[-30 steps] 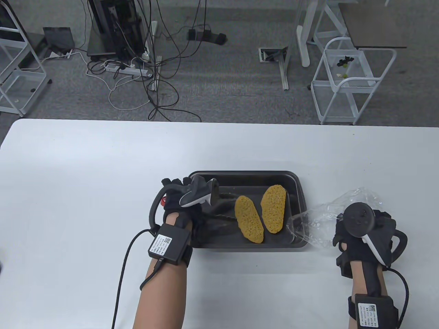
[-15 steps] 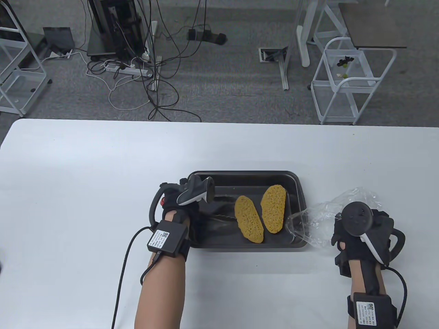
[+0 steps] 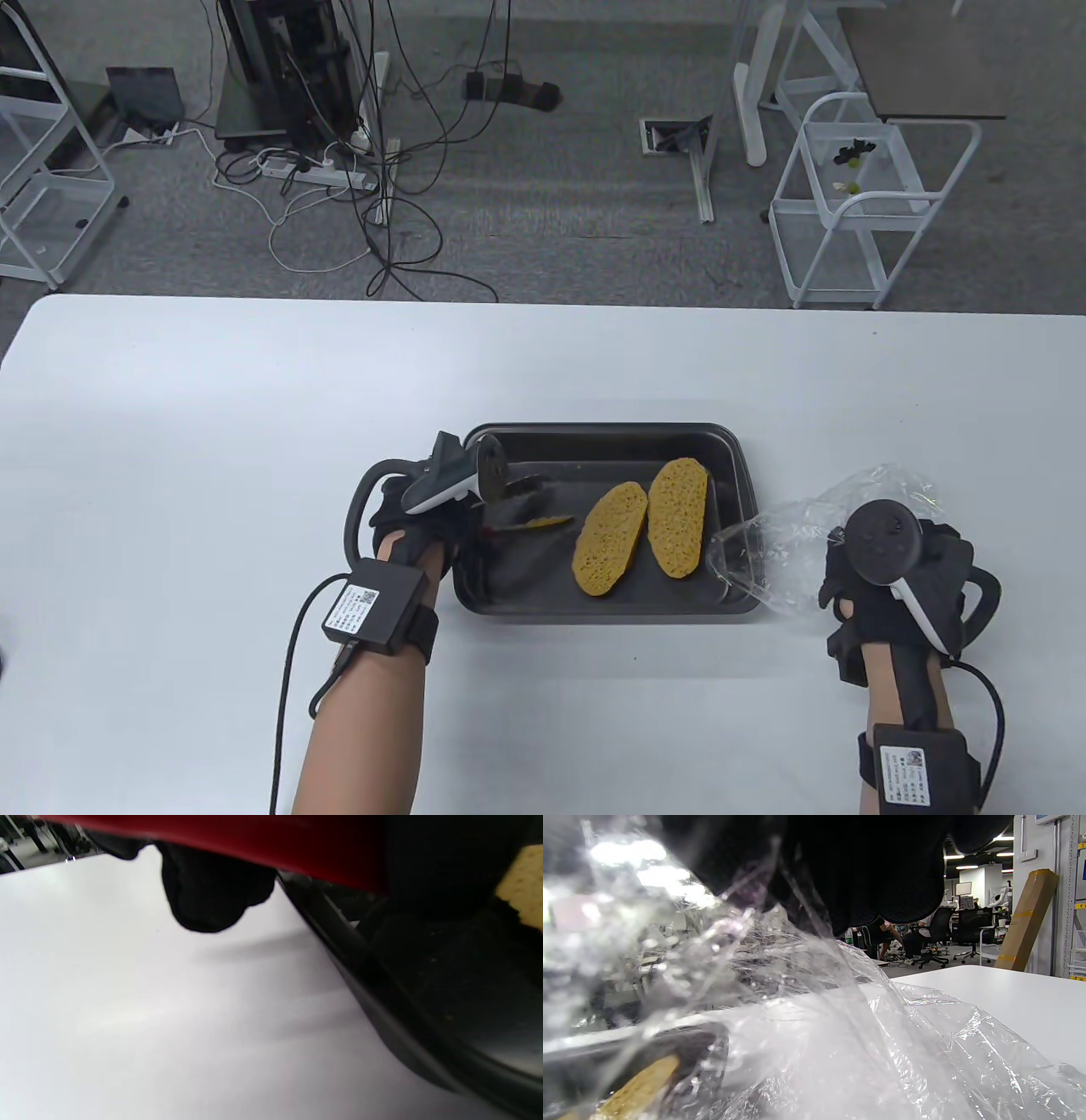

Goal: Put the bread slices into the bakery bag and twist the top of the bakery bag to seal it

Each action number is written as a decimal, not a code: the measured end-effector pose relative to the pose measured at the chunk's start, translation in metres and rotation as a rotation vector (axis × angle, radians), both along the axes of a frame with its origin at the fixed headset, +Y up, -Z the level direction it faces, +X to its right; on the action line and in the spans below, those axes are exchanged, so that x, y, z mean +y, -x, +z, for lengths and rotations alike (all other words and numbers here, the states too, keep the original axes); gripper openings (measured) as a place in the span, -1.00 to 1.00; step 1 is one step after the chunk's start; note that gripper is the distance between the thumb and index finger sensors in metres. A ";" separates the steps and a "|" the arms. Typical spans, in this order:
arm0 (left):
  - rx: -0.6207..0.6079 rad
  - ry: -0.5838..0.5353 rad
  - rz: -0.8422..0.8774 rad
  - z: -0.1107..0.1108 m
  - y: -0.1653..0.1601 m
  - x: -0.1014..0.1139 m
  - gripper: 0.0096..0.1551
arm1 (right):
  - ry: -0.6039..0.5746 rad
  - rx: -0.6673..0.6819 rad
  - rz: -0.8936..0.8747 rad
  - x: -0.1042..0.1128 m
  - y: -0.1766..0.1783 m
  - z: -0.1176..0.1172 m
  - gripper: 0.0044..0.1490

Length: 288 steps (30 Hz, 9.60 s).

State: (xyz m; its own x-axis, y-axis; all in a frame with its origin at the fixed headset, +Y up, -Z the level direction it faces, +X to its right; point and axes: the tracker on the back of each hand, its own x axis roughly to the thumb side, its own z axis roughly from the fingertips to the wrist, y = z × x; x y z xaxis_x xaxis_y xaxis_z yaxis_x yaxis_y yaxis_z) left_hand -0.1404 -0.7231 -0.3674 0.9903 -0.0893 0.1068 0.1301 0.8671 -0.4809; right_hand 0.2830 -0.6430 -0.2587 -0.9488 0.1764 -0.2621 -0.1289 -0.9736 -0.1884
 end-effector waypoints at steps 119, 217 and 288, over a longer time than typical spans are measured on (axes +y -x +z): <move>-0.136 -0.315 0.113 0.142 -0.095 0.074 -0.16 | -0.274 0.090 0.117 -0.021 0.041 -0.002 -0.50; 0.021 -0.006 0.264 0.105 -0.155 0.096 0.12 | -0.262 0.443 -0.465 -0.005 0.045 0.004 -0.48; 0.194 0.201 0.296 0.042 -0.116 0.005 0.10 | -0.372 0.238 -0.533 0.000 -0.020 0.001 -0.47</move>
